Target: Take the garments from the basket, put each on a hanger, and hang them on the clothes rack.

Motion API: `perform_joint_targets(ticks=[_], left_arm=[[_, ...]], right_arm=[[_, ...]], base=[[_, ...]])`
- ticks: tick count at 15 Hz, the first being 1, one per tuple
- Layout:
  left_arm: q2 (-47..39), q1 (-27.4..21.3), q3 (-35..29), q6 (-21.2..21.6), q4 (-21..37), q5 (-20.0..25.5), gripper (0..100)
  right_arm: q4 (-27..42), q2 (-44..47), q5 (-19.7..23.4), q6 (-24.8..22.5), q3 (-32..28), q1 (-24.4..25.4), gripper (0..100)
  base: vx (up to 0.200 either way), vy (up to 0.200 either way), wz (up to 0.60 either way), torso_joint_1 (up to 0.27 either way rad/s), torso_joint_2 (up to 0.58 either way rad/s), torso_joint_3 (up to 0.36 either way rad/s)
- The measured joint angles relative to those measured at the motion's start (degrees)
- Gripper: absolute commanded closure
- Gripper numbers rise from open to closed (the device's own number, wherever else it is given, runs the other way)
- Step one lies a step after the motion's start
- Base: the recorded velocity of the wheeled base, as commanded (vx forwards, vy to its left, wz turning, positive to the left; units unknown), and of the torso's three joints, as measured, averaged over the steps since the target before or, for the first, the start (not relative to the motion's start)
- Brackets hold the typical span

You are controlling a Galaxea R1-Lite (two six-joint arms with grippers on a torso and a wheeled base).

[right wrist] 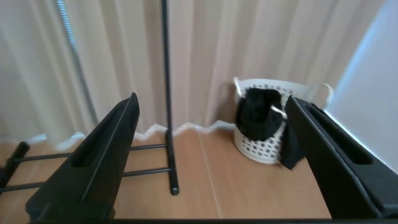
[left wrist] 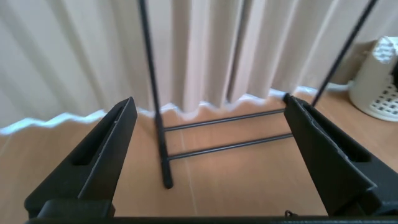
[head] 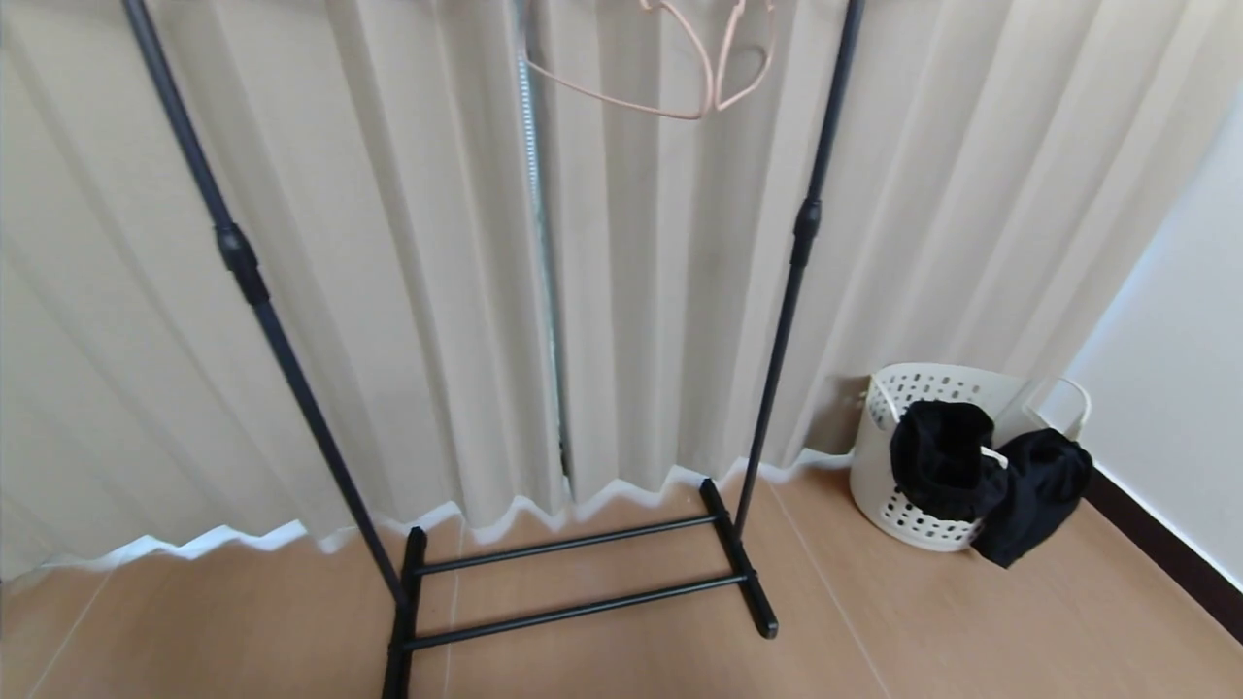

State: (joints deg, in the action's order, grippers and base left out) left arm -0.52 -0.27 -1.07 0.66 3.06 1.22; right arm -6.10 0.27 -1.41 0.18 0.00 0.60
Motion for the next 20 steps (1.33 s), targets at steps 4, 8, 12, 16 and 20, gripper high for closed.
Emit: perform_joint_targets(ticks=[4,8,12,16,20], left_arm=[[0.0,-0.1,0.0,0.0,0.1,0.1,0],[0.0,0.0,0.0,0.0,0.1,0.1,0],[0.0,0.0,0.0,0.0,0.1,0.1,0],[0.0,0.0,0.0,0.1,0.1,0.1,0],[0.0,0.0,0.0,0.0,0.1,0.1,0]], right_arm=[[-0.1,0.0,0.0,0.0,0.0,0.0,0],[0.0,0.0,0.0,0.0,0.0,0.0,0],[0.0,0.0,0.0,0.0,0.0,0.0,0],[-0.1,0.0,0.0,0.0,0.0,0.0,0],[0.0,0.0,0.0,0.0,0.0,0.0,0]], base=[[0.000,-0.150,0.00,0.003,0.00,0.001],[0.000,-0.200,0.00,0.005,0.00,0.005],[0.000,-0.200,0.00,0.004,0.00,0.007],[0.150,-0.050,0.00,-0.001,0.00,0.004],[0.050,-0.150,0.00,0.008,0.00,0.001]])
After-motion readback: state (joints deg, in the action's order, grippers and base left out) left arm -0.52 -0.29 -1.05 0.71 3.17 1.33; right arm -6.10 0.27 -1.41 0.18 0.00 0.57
